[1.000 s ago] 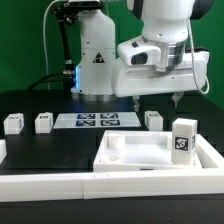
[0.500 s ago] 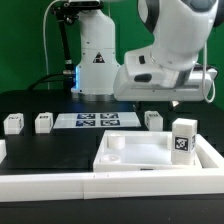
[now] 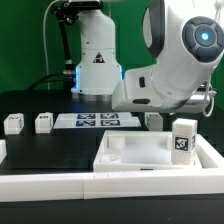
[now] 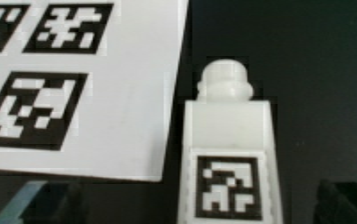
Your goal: Assemble square table
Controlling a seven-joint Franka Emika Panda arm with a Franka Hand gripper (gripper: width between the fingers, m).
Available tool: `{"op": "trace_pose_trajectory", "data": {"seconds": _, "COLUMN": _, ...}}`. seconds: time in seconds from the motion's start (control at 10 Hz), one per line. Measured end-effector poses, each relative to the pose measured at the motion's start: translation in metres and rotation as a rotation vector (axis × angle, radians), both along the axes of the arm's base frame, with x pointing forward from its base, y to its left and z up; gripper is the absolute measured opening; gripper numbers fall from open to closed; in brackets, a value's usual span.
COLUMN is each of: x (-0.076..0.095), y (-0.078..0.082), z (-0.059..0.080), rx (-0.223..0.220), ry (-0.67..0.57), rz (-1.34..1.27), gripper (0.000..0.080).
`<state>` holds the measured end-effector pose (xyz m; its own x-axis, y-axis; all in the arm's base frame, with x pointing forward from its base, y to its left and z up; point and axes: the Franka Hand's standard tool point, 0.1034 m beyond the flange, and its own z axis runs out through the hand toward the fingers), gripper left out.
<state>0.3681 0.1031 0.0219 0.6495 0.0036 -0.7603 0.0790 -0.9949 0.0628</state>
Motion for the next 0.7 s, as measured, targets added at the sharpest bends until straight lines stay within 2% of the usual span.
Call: {"op": "trace_pose_trajectory", "data": {"seconds": 0.7, "x": -0.0097, "y": 0.0052, "z": -0.0117, "rx": -0.004, "ry": -0.007, "rz": 0.005, "gripper": 0.0649}}
